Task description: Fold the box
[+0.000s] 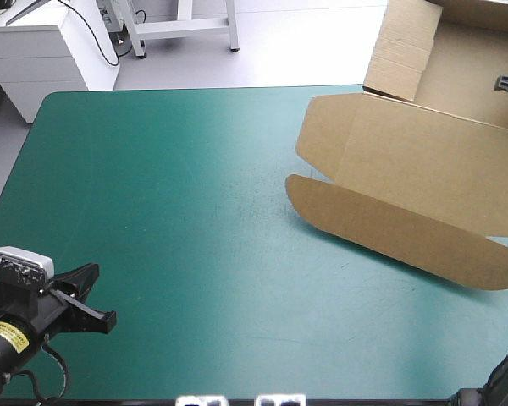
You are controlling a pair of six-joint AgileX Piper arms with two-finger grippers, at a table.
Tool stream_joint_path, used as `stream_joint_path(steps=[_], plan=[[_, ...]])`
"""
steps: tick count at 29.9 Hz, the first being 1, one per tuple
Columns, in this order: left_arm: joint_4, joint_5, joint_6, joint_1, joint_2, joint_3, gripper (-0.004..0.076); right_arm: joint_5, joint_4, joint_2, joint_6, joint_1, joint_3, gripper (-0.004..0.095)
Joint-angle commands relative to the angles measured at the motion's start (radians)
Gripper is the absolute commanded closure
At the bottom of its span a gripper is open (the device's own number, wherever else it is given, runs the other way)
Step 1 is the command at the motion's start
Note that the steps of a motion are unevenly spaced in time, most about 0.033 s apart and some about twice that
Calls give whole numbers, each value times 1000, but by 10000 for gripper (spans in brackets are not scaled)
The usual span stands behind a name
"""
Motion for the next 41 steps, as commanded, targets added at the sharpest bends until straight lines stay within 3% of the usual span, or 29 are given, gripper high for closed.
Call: stream_joint_path(steps=[1,8,11,15,20,23,30,33,39,41], plan=[[4,-68,-4,-2,6,-25,732,3,20,-2,-3,-50,-30,927],[5,-64,-4,-2,6,-21,732,3,-23,102,-29,-85,-30,915],[5,-61,-4,-2,6,-21,732,3,-25,138,-29,-93,-30,858],[5,-61,-4,-2,8,-21,732,5,-25,168,-29,-93,-21,633],[5,-61,-4,-2,8,-21,732,5,-35,179,-58,-103,19,257],[5,-61,-4,-2,8,-21,732,5,-14,160,-31,-106,31,176],[5,-59,12,-2,10,-21,732,5,25,-20,-54,-111,30,236],[2,-59,12,-2,10,-21,732,5,120,-123,-86,-111,30,403],[2,-59,12,-2,10,-21,732,5,458,-282,-226,-92,58,933],[-2,-59,12,-2,10,-21,732,5,471,-329,-237,-62,79,914]])
